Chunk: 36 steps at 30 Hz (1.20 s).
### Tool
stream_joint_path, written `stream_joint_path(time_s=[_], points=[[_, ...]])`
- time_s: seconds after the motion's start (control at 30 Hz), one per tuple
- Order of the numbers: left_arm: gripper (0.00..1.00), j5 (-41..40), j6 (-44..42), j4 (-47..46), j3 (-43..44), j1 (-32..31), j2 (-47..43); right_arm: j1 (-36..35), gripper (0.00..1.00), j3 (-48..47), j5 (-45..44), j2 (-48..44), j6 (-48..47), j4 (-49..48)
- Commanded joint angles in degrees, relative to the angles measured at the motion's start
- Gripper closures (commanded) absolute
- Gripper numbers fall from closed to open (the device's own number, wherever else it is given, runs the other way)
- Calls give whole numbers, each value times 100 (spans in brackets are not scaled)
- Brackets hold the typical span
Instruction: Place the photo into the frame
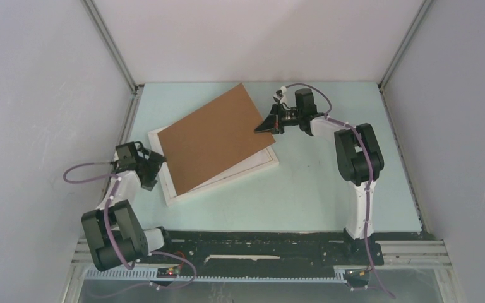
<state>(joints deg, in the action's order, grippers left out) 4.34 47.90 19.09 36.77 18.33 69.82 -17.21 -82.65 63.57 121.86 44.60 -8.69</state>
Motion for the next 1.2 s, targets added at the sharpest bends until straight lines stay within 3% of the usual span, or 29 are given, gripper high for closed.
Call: stream_joint_path(time_s=[0.0,0.13,0.33,0.47,0.83,1.03,1.1,1.17], points=[[8,198,554,-743,-388,365,1,-50,100,-80,287,-10,-202,-372],[11,-357,424,-1206,-704,558,-71,-74,100,-91,257,25,-215,-342],[12,1047,317,-2347,-767,657,685,-164,100,-98,202,113,-378,-182],[12,1367,339,-2690,-958,657,761,-314,100,-135,169,218,-400,-185],[12,1961,385,-2898,-1174,551,827,-837,100,-251,-170,431,-356,-345],[12,2032,483,-2962,-1310,522,706,-1182,100,322,-1146,8,-361,-465],[12,2007,462,-2910,-1322,519,667,-1179,95,258,-1541,-59,-779,150],[12,1990,390,-2819,-1290,521,651,-1127,84,103,-1859,-146,-1231,782]])
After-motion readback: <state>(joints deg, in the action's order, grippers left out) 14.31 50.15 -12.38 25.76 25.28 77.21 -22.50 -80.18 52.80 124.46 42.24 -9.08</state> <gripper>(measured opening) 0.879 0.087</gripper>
